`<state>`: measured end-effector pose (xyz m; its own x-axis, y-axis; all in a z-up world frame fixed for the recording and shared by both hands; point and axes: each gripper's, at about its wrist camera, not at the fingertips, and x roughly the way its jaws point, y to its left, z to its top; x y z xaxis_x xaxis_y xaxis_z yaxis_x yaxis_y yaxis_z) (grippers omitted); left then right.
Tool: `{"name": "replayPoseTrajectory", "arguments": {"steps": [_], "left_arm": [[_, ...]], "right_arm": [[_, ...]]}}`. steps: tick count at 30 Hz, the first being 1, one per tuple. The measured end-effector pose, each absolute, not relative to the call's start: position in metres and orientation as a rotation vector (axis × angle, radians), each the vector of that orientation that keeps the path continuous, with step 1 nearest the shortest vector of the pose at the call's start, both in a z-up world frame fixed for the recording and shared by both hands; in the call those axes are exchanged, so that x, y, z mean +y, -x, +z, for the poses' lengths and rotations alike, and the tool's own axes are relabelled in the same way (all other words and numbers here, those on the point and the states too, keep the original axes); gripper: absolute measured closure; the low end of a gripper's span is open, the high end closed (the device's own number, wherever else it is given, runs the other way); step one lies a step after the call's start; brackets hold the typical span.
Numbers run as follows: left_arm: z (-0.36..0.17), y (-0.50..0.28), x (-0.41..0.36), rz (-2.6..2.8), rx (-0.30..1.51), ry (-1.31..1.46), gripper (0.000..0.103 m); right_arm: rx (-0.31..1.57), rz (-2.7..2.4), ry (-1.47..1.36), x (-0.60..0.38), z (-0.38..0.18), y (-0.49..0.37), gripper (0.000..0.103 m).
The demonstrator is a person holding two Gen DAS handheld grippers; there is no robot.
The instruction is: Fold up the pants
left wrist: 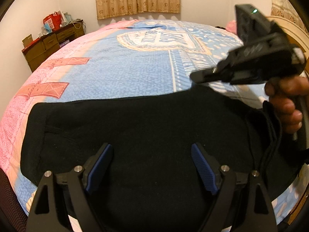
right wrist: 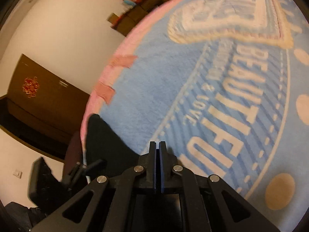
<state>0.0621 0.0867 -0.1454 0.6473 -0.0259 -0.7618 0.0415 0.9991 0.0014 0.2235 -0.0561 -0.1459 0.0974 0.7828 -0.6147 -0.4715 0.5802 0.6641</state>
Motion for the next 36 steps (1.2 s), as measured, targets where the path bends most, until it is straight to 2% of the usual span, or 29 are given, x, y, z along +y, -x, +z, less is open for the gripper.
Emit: {"name": "replayPoseTrajectory", "arguments": {"steps": [5,16,23,27,36], "left_arm": [[-0.146,-0.063,0.088,-0.037,0.866,-0.019,0.017],[-0.145,-0.061,0.089,-0.032,0.866,-0.022,0.017],[-0.146,-0.059,0.086,-0.024,0.865,-0.037,0.017],[-0.147,-0.060,0.086,-0.024,0.868,-0.028,0.016],[-0.148,-0.060,0.084,-0.024,0.867,-0.033,0.015]], "right_arm": [[1.070,0.937,-0.370,-0.080,-0.121,-0.221,0.098],[1.264,1.001,-0.256,-0.063,-0.159,-0.196,0.098],[1.151,1.024,-0.124,-0.053,-0.134,-0.175,0.102],[1.047,0.946,-0.145,-0.064,-0.112,-0.185,0.103],[1.109,0.857,-0.155,-0.076,-0.140,-0.207,0.103]]}}
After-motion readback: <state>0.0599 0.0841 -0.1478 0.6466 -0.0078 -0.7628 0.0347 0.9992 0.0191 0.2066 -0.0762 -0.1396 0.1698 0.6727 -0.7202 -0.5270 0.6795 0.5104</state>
